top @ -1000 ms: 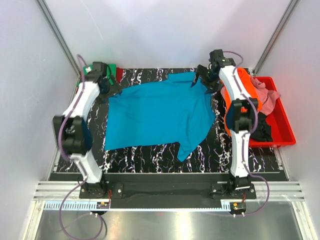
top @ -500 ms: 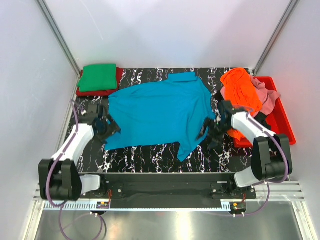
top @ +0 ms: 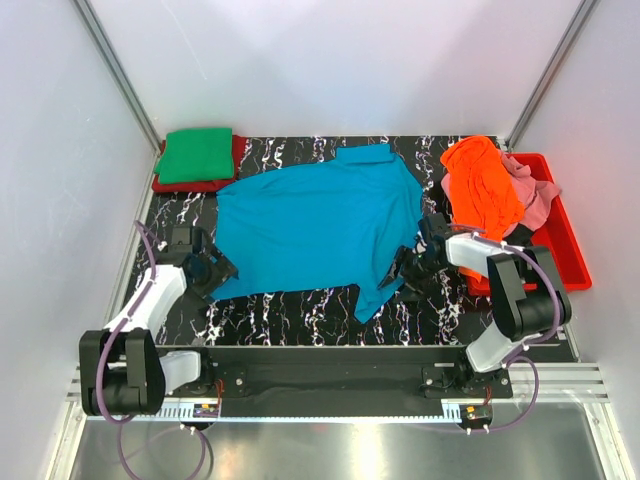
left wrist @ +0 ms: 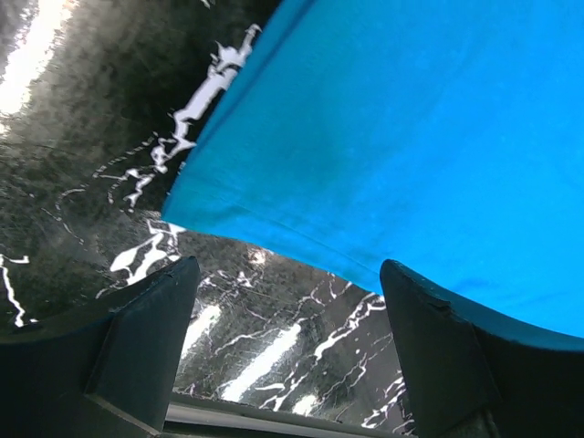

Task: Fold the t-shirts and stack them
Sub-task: Flatten the tshirt out

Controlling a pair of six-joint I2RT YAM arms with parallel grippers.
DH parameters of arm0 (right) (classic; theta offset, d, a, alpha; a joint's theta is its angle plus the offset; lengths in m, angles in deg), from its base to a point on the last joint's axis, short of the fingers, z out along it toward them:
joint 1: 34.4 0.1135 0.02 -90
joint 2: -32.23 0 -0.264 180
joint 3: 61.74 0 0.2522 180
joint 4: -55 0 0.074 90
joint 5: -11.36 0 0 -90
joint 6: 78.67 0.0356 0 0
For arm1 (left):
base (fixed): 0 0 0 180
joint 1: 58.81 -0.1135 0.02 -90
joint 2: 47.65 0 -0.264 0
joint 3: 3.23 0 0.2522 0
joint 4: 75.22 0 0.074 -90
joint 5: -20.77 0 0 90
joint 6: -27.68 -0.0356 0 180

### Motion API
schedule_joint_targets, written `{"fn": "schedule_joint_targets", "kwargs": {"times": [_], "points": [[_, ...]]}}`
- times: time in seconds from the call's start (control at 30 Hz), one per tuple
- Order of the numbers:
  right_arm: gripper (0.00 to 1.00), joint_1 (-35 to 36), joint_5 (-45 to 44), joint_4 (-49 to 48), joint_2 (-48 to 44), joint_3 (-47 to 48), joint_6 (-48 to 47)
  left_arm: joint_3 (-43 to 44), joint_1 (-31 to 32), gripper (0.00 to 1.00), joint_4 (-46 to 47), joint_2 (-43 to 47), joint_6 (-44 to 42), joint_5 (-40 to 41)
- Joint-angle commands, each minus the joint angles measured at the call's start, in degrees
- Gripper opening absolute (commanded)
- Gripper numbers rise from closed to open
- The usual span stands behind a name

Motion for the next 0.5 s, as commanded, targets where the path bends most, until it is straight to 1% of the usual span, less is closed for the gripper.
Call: {"fn": "schedule_joint_targets", "kwargs": {"times": [0.0,0.03,0.07,0.13,0.17,0.27,0.3,0.37,0.47], "points": [[0.62,1.5,-2.8,-6.5,3.2,1.8,0.2,-0.1,-0.7,0.86,3.2,-0.2,-0.4,0.9],[0.60,1.6,-3.4,-6.7,3.9,2.2,0.2,-0.1,-0.8,0.86,3.3,-0.5,-0.9,1.4],[0.54,1.7,-3.6,-6.7,4.8,2.4,0.1,0.1,-1.0,0.86,3.3,-1.2,-1.1,1.9],[0.45,1.7,-4.3,-7.0,5.2,2.3,0.1,0.3,-1.1,0.86,3.9,-2.3,-1.4,2.4],[0.37,1.7,-4.5,-6.9,5.2,2.2,0.0,0.6,-1.2,0.86,4.3,-3.5,-1.4,2.3],[0.22,1.7,-4.8,-6.8,4.9,2.4,-0.2,1.8,-1.3,0.84,5.1,-6.5,-2.0,2.3],[0.10,1.6,-4.6,-6.6,5.1,2.6,-0.2,2.3,-1.3,0.84,5.1,-7.4,-2.5,4.2],[0.01,1.7,-4.6,-5.5,5.4,3.2,-0.4,3.2,-1.3,0.82,5.0,-9.2,-3.0,5.0],[0.00,1.7,-4.9,-4.2,4.6,4.0,-0.6,4.2,-1.2,0.74,5.0,-11.7,-3.4,5.2]]}}
